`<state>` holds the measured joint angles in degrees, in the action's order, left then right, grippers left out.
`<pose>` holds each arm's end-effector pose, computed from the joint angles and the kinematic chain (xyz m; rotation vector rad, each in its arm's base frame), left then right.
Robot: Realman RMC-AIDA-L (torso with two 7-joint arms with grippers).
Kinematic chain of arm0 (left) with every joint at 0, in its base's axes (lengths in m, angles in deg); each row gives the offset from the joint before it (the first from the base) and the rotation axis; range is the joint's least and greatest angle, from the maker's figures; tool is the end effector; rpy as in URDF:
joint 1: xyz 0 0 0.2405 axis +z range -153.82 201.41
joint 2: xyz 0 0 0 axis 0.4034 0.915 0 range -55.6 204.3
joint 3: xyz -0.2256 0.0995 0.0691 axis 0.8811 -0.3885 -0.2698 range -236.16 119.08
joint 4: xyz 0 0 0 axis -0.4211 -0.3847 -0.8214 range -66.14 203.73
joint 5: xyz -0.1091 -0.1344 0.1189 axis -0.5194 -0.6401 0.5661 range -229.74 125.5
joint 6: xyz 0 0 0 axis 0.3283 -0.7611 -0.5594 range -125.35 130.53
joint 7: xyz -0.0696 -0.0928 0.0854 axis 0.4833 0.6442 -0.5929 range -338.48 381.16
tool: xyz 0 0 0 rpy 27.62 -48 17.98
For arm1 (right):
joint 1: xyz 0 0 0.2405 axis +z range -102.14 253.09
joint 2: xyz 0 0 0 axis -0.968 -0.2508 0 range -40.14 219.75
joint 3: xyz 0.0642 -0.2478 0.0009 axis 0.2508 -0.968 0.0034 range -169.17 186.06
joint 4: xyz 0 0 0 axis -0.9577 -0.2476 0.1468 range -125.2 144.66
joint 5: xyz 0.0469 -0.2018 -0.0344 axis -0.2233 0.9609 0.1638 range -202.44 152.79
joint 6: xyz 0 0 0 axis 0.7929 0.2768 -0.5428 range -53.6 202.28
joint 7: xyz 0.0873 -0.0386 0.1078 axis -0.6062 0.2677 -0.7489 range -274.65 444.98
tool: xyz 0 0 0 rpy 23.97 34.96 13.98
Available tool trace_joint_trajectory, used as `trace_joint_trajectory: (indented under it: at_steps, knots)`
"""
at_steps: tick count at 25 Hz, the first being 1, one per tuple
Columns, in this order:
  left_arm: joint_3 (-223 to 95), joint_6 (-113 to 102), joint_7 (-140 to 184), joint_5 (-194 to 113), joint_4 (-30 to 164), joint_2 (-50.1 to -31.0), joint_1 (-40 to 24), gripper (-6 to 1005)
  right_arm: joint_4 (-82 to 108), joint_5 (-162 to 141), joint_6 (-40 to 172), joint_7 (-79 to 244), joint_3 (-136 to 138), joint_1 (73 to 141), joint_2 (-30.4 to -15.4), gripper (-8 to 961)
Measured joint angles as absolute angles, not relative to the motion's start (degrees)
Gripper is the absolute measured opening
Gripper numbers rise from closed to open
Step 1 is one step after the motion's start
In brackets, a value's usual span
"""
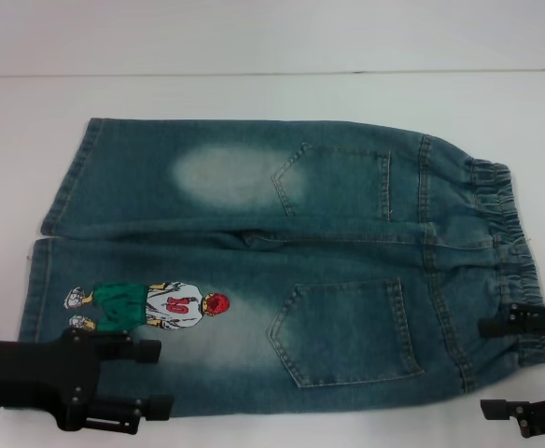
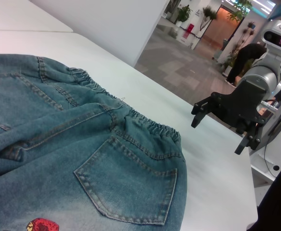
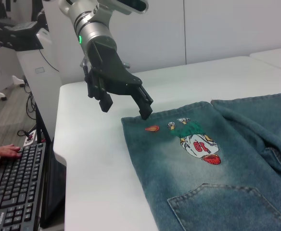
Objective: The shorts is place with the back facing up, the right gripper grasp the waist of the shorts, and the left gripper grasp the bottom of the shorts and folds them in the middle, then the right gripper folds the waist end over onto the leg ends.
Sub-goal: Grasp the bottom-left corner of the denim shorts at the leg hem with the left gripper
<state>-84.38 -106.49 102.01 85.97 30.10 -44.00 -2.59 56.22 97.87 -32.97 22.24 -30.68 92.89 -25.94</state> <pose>-0.3031 0.2529 0.0116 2.9258 0.8925 0.5964 0.3175 0.2400 0.0392 -2.9383 0.3098 0.5258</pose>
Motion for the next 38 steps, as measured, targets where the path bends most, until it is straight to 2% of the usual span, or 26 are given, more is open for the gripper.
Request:
trace_joint_trajectory:
  at_steps: [21, 28, 38]
  knots:
    - [-84.9, -107.4, 104.1, 85.9, 28.9, -44.21, -3.1, 858, 56.5, 97.8, -32.6, 22.3, -29.8, 92.3, -26.62, 921]
    - [-84.6, -110.4, 115.8, 85.7, 23.6, -44.35, -3.4, 858, 56.6, 97.8, -32.3, 24.7, -27.2, 91.7, -26.54, 921]
    - [-88.0, -111.8, 142.3, 89.1, 9.8, -43.42, -3.9, 858, 56.7, 97.8, -31.3, 26.8, -25.9, 91.4, -26.85, 921]
